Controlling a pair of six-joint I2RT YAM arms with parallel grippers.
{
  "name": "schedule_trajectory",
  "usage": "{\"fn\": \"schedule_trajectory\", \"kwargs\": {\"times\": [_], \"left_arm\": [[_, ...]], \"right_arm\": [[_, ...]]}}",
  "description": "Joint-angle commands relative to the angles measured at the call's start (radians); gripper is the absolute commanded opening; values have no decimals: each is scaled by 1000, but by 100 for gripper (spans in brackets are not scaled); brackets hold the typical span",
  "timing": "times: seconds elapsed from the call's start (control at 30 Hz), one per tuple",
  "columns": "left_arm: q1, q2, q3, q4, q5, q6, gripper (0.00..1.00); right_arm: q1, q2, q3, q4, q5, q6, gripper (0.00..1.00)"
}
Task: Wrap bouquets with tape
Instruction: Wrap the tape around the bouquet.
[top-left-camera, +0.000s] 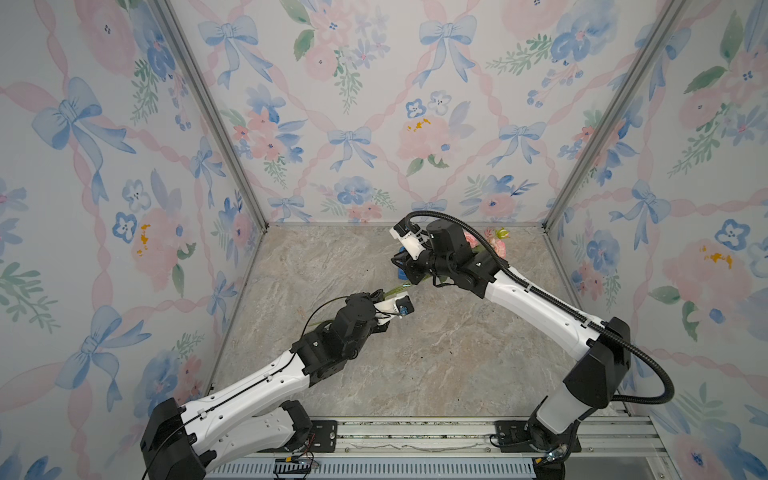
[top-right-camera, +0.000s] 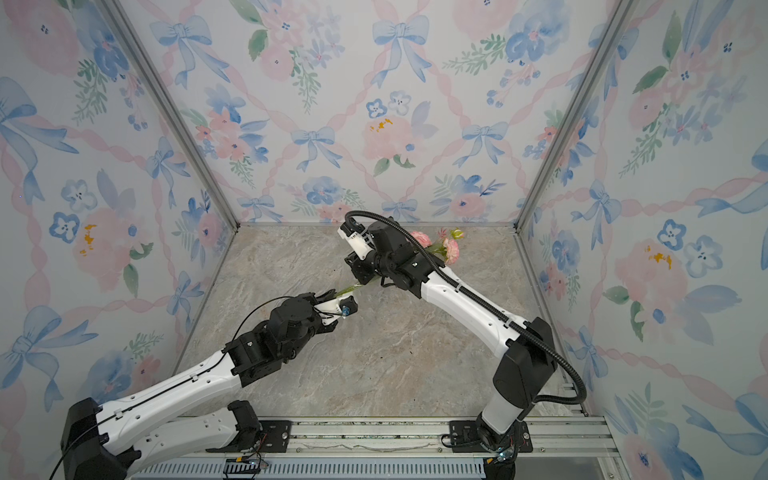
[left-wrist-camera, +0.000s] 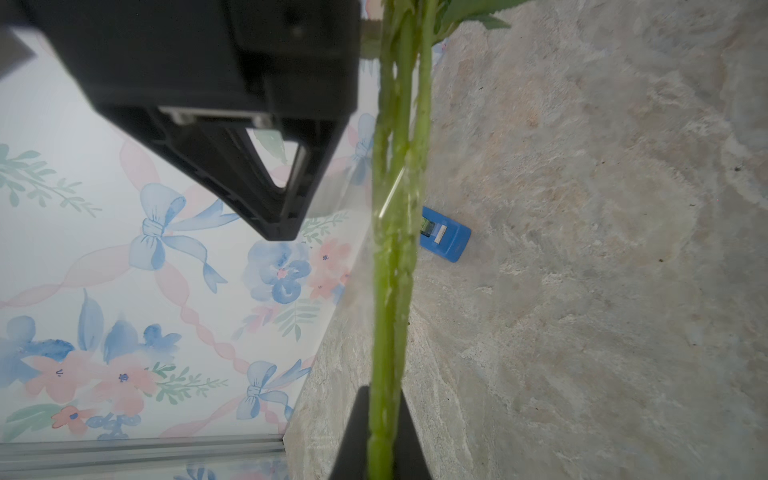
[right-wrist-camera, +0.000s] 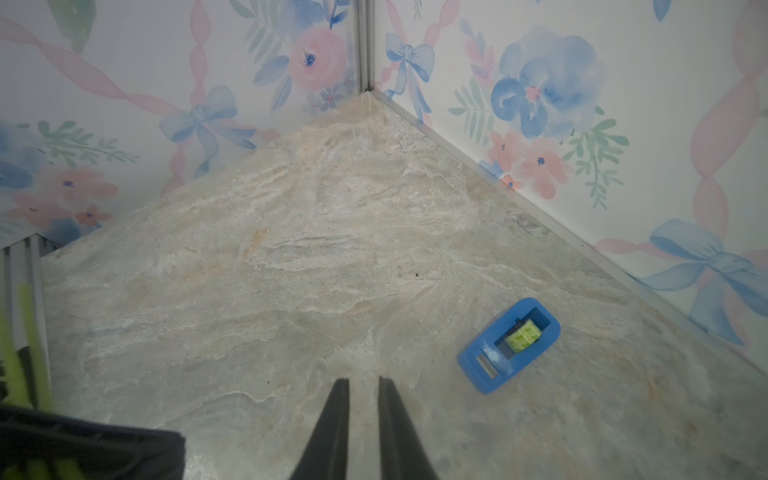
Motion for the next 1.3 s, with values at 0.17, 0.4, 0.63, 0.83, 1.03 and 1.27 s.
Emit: {"fn": "schedule_trajectory", "kwargs": {"times": [0.17, 0.4, 0.63, 0.83, 1.03, 1.27], "left_arm": [[-68, -85, 7, 25, 0, -62, 0], [-70, -95, 2, -22, 48, -130, 0], [-70, -69, 47, -55, 141, -188, 0], [-70, -76, 85, -67, 203, -246, 0], [-70, -86, 118, -67, 209, -264, 0], [-71, -95, 148, -67, 229, -293, 0]], "right_arm": [[-48, 143, 377, -167, 157, -116, 38], [-45, 97, 539, -191, 159, -165, 46], [-15, -326, 99, 15, 188, -226, 65], [15, -737, -321, 90, 218, -300, 74], [38, -1059, -710, 149, -19, -343, 80], [62, -1085, -1050, 468, -127, -440, 93]]}}
